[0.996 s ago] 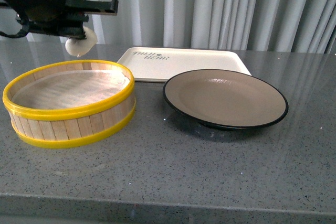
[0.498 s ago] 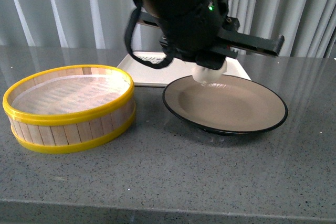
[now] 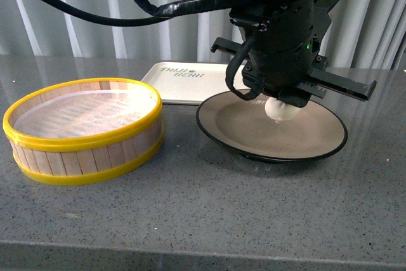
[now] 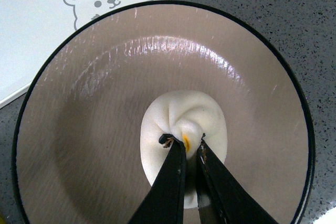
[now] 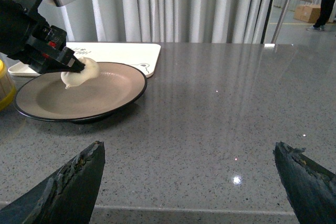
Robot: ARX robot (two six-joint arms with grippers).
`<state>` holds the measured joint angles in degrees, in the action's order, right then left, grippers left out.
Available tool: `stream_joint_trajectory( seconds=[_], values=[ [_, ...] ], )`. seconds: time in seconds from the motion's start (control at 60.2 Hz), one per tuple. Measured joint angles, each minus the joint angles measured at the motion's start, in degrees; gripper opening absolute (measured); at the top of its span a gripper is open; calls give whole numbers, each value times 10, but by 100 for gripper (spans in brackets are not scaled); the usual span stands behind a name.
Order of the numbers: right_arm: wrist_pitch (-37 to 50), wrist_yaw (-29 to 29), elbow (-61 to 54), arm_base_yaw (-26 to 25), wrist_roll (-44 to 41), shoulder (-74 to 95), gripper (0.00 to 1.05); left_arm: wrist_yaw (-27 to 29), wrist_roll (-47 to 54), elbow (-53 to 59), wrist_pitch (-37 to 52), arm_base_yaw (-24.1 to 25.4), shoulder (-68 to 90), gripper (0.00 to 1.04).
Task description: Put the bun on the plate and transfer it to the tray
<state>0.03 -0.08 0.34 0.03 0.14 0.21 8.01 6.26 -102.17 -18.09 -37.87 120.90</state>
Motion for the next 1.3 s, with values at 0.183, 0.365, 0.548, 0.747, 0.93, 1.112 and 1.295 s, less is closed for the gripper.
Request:
stream_joint_trajectory(
  seconds=[0.183, 0.365, 0.548, 0.747, 0.93, 1.112, 1.295],
  values=[
    [0, 0, 0, 0, 0, 0, 96, 12, 3, -25, -13, -4, 26, 4],
    [0, 0, 0, 0, 0, 0, 96, 25, 7, -48, -22, -5, 49, 13],
    [0, 0, 0, 0, 0, 0, 96, 25, 3, -54, -26, -4, 59, 45],
    [0, 0, 0, 0, 0, 0, 96, 16, -6, -49, -16, -2, 53, 75],
    [0, 0, 0, 0, 0, 0, 96, 8, -14, -21, -3, 10, 12, 100],
    [0, 0, 0, 0, 0, 0, 96, 11, -40, 21, 23, 51, -64, 98],
    [0, 0, 0, 0, 0, 0, 96, 52, -89, 91, 47, 115, -143, 98]
  ],
)
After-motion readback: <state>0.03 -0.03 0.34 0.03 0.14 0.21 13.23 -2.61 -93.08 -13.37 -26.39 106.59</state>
